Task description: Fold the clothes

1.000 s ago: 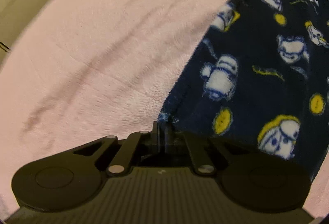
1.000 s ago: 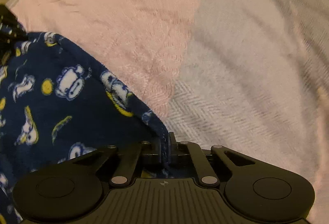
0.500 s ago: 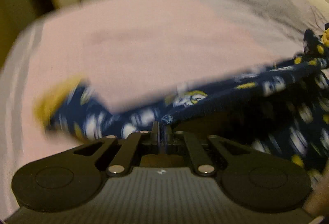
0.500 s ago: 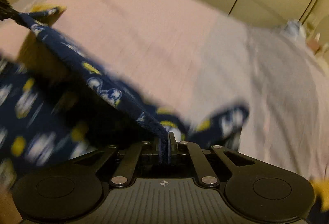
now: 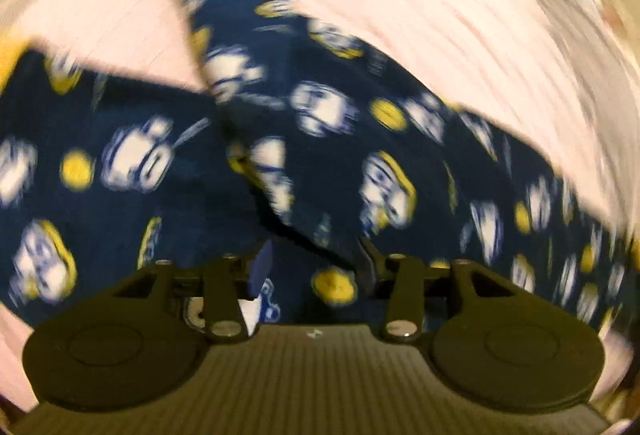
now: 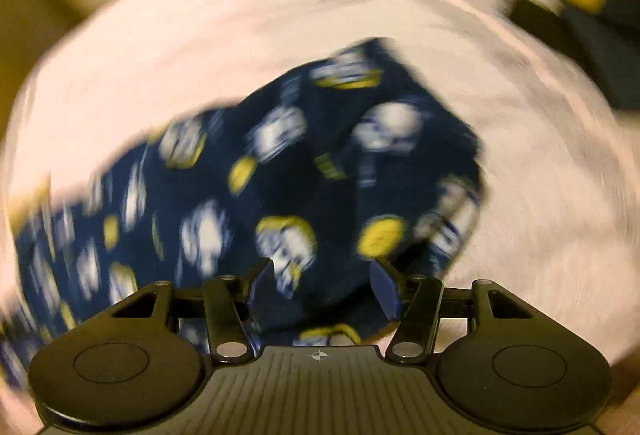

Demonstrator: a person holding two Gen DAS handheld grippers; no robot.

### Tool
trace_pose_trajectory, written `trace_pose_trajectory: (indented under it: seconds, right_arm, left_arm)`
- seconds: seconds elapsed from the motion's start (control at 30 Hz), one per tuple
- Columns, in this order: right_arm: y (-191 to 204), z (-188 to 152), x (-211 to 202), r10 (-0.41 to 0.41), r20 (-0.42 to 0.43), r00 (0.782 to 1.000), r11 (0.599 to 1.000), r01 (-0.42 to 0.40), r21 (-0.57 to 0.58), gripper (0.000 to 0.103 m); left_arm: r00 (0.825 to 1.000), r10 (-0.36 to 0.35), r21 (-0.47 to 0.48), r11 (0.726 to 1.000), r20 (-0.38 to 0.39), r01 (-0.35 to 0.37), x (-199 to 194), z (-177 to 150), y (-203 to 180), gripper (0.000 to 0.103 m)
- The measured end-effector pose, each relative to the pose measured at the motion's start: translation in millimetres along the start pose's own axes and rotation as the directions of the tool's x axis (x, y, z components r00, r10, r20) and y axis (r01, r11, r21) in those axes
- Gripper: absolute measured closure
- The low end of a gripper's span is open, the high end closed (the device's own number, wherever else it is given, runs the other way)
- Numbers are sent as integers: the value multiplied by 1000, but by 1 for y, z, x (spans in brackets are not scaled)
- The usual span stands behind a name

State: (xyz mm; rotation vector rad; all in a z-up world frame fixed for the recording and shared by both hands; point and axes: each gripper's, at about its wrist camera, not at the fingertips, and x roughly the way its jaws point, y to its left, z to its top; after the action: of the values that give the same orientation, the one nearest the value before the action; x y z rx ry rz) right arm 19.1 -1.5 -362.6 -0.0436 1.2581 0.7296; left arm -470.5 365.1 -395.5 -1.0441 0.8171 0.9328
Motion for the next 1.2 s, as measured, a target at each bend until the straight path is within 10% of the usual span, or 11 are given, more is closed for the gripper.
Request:
trace_pose_trajectory:
  seconds: [0.3,0.5,0.57,0.63,0.83,1.2]
  right_arm:
    - [-84,7,-10,140,211,967,816,-233,530,46]
    - [-77,23,7,107,245,964,865,-211,455,47]
    - [-70,29,13,86,231,969,894,-177,411,81]
    - [-63,31,14,63,230,971,923,-144,356,101]
    - [-59,23,-20,118,280,953,949,-192,251,101]
    - [-79,15,-14,120,175,977,962,-158,223,101]
  left_arm:
    - [998,-6,-190,982,55,16,33,14,20,63]
    - [997,-4,-164,986,83,17,40,16,19,73]
    - [996,-20,-138,990,91,33,40,17,15,100]
    - [990,-26,-102,994,136,40,28,15,10,100]
    - [958,-21,-23,999,287,29,-36,-14,11,101]
    - [958,57,-20,998,280,-54,-71,-99,37,100]
